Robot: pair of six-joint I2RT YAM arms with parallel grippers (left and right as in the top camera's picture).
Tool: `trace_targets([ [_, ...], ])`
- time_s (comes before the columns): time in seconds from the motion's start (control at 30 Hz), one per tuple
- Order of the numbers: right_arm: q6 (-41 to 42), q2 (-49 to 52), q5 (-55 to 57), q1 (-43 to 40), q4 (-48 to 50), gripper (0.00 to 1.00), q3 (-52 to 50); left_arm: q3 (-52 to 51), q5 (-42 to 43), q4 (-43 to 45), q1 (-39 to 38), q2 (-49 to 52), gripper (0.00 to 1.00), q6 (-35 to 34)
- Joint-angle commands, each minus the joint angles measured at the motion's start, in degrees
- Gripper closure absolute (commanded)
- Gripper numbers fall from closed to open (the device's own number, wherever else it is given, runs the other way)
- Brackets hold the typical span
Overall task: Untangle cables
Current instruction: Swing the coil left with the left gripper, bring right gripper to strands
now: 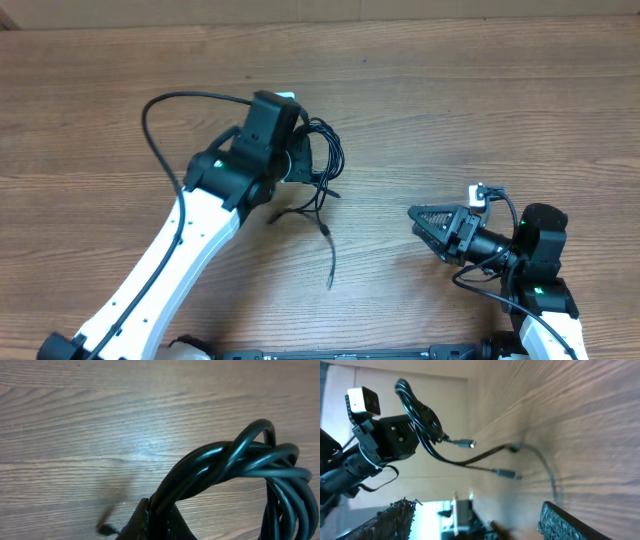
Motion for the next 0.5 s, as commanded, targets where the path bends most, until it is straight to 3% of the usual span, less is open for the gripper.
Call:
trace_targets([
  [0.0, 4.39, -0.48, -3.34, 2.67, 1.75, 0.21, 1.46, 0.70, 0.70, 0.00, -0.09, -1.25, 0.96, -5.29],
  [0.27, 2.58, -0.35, 18.75, 22.18, 16.79, 0.18, 1.46, 0.70, 0.63, -0.11, -0.55, -1.09, 0.96, -15.17],
  [0.4, 2.60, 1.88, 35.04, 31.34, 21.92, 0.17, 1.46, 0.70, 0.79, -3.65, -0.55, -1.09, 0.96, -26.01],
  [0.47, 2.56, 4.00, 36.72, 34.10, 25.70, 0.18, 1.46, 0.70, 2.32, -5.33, -0.55, -1.09, 0.96, -29.24],
])
